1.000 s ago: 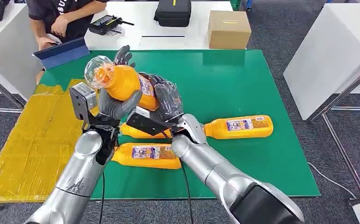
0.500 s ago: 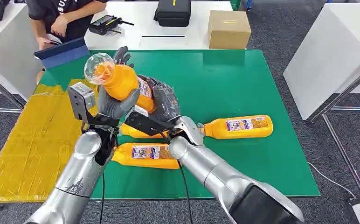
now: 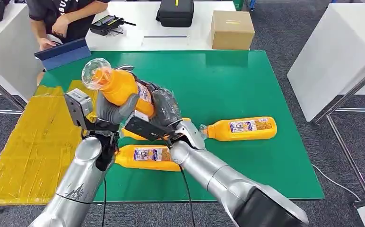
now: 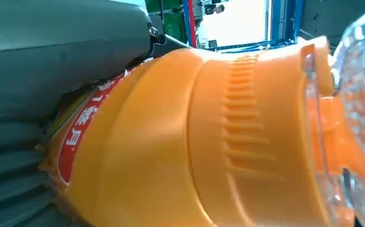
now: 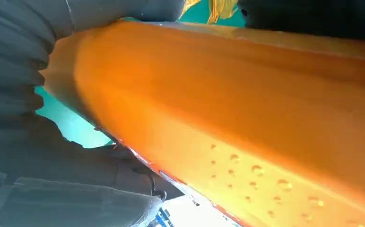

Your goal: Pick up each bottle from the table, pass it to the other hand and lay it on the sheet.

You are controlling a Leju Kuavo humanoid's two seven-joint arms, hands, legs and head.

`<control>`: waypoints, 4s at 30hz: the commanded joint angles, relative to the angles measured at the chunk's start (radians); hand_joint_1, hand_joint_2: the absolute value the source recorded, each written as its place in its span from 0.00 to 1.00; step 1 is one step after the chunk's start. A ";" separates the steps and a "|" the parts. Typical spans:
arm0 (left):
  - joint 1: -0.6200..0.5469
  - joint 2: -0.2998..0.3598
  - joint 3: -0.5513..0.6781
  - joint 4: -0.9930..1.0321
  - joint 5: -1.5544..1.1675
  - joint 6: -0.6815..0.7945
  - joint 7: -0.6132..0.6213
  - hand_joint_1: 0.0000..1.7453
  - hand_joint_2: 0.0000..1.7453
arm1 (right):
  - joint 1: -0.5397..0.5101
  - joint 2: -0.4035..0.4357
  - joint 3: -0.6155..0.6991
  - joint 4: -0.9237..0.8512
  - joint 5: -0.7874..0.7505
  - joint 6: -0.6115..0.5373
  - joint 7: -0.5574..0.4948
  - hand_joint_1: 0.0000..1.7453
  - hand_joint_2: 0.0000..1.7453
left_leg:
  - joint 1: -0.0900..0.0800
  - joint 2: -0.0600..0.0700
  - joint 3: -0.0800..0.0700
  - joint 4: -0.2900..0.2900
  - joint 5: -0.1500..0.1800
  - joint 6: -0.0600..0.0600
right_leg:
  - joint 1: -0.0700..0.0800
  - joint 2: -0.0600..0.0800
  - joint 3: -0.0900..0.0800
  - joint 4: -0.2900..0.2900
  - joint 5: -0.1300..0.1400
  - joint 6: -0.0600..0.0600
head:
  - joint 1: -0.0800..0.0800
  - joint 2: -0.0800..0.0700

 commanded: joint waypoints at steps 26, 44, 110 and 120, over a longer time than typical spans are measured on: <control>0.004 0.011 0.029 -0.007 0.033 0.005 -0.046 1.00 1.00 | 0.048 -0.013 -0.148 -0.023 -0.048 0.059 -0.177 0.00 1.00 | 0.000 -0.001 0.006 0.000 -0.003 -0.003 | 0.000 -0.002 0.006 0.000 -0.003 -0.001 | 0.000 0.000; 0.026 0.060 0.161 -0.037 -0.121 0.231 -0.098 1.00 1.00 | 0.311 -0.165 -0.311 -0.581 -0.094 0.184 -0.133 0.00 1.00 | 0.000 -0.001 0.002 -0.001 -0.001 -0.002 | 0.000 -0.002 0.003 -0.001 -0.001 0.000 | 0.000 0.000; -0.231 0.301 0.083 0.779 -1.638 0.758 0.407 0.00 1.00 | 0.731 -0.396 -0.711 -1.055 0.425 0.042 0.078 0.00 1.00 | 0.000 0.000 0.004 0.000 -0.002 -0.003 | 0.000 0.000 0.004 -0.001 -0.002 -0.001 | 0.000 0.000; -0.204 0.272 0.166 0.740 -1.576 0.758 0.333 0.00 1.00 | 0.666 -0.430 -0.752 -0.951 0.518 0.070 0.148 0.00 1.00 | 0.000 0.001 0.004 -0.001 -0.001 -0.002 | 0.000 0.001 0.003 -0.001 -0.001 0.000 | 0.000 0.000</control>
